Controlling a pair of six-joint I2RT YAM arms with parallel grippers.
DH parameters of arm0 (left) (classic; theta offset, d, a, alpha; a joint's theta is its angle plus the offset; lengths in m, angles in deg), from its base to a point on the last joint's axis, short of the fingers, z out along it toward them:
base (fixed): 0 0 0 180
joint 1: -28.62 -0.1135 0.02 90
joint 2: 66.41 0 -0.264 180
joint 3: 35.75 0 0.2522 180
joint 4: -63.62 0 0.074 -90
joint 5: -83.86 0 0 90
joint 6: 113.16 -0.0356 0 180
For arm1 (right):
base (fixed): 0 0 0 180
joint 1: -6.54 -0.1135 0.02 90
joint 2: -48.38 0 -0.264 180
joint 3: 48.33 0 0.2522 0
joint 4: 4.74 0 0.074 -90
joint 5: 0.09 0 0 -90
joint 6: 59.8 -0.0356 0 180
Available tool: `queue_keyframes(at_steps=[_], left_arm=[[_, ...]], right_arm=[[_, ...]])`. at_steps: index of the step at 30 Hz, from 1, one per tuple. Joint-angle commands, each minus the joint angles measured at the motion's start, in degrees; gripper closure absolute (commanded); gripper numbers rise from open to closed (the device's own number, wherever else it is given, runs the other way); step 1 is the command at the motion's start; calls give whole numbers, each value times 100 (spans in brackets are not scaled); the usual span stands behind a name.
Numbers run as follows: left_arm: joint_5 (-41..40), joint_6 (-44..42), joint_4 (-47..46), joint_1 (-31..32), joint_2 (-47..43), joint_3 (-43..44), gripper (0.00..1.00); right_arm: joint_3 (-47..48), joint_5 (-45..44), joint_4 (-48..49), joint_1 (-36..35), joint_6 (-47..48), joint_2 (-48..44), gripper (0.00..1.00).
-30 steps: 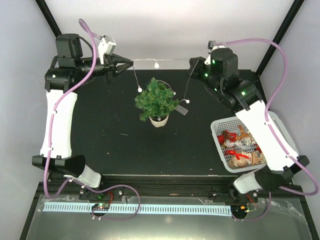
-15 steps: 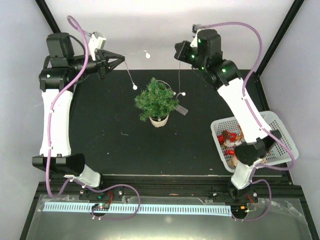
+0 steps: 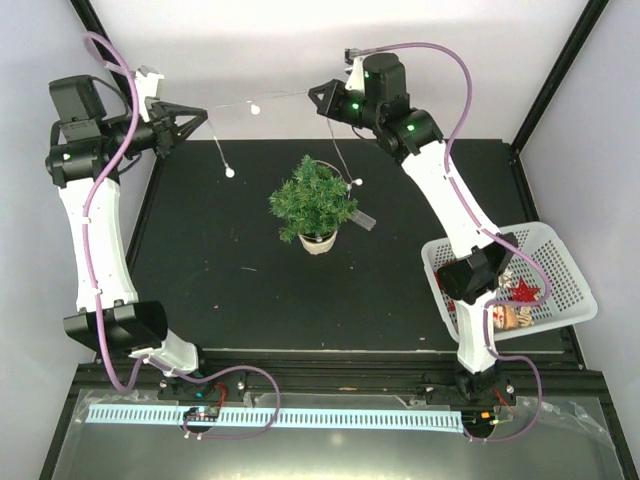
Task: Decorate the small christmas tree
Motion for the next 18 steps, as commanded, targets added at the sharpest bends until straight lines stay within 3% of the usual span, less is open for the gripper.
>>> queue_keyframes(at_steps=[1, 9, 18], left_arm=[[458, 122, -125, -637, -337, -24, 98], [939, 126, -112, -1324, -481, -548, 98], [871, -950, 881, -1475, -633, -1013, 98]], right_arm=[[45, -670, 155, 386, -394, 321, 99], [281, -88, 566, 129, -822, 833, 99], [219, 336, 881, -37, -1194, 1260, 99]])
